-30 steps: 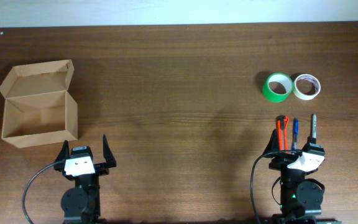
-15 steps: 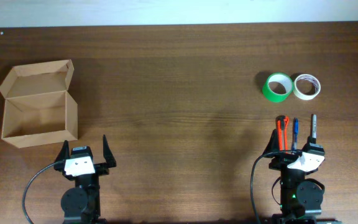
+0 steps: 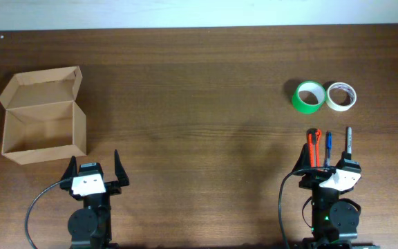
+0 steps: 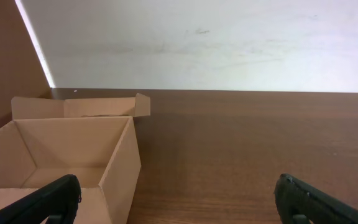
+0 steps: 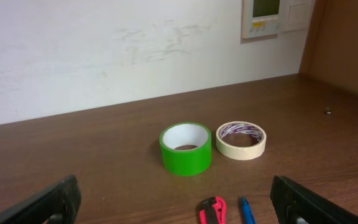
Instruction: Pack container
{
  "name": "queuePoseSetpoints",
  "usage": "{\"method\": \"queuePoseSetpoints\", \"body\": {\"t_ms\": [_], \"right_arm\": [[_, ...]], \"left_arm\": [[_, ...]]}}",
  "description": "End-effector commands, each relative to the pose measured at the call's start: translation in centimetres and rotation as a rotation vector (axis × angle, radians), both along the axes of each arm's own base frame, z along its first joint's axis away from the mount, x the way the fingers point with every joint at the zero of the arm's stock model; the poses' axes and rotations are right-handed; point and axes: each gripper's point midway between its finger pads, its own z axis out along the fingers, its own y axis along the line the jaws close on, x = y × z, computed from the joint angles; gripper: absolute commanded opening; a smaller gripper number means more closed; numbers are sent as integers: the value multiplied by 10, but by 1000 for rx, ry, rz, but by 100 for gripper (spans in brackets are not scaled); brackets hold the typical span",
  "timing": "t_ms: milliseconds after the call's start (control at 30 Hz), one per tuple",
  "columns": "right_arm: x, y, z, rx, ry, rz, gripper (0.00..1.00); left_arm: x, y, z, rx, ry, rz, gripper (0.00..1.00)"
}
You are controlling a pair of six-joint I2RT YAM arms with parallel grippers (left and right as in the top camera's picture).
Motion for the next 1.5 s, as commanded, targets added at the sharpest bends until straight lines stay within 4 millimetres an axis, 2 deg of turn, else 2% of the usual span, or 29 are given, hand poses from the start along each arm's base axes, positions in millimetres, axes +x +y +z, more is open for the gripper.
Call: {"method": "queuePoseSetpoints", "body": {"t_ms": [0, 333, 500, 633, 700, 833, 933, 1100, 1133, 1267, 1367, 1467], "right_arm": [[0, -1, -3, -6, 4, -2, 99], [0, -1, -3, -6, 4, -1, 99], [0, 0, -1, -5, -3, 3, 99], [-1, 0, 4, 133, -37, -1, 99], [-2, 2, 18, 186, -74, 7, 99], [-6, -2, 56, 168, -124, -9, 99], [-3, -2, 77, 166, -108, -9, 99], [18, -1, 114, 133, 57, -16, 99], [29, -2, 129, 72, 122, -13, 99], [62, -7, 163, -37, 296, -21, 99], [87, -30, 182, -37, 383, -101, 99], [114, -65, 192, -7, 464, -174, 99]], "left_arm": [[-2, 9, 4, 44, -15, 48, 100], [-3, 15, 7, 59, -24, 88, 100], [-1, 3, 17, 56, -51, 14, 100], [-4, -5, 26, 54, -1, -36, 100], [-6, -3, 39, 55, 13, -22, 100], [-1, 8, 90, 94, 0, 42, 100], [20, 8, 114, 168, 68, 32, 100], [80, 5, 149, 171, 173, -1, 100], [100, 4, 161, 180, 206, -10, 100], [152, -2, 185, 191, 298, -85, 100], [179, 3, 192, 168, 360, -117, 100], [201, 11, 193, 138, 403, -143, 100]]}}
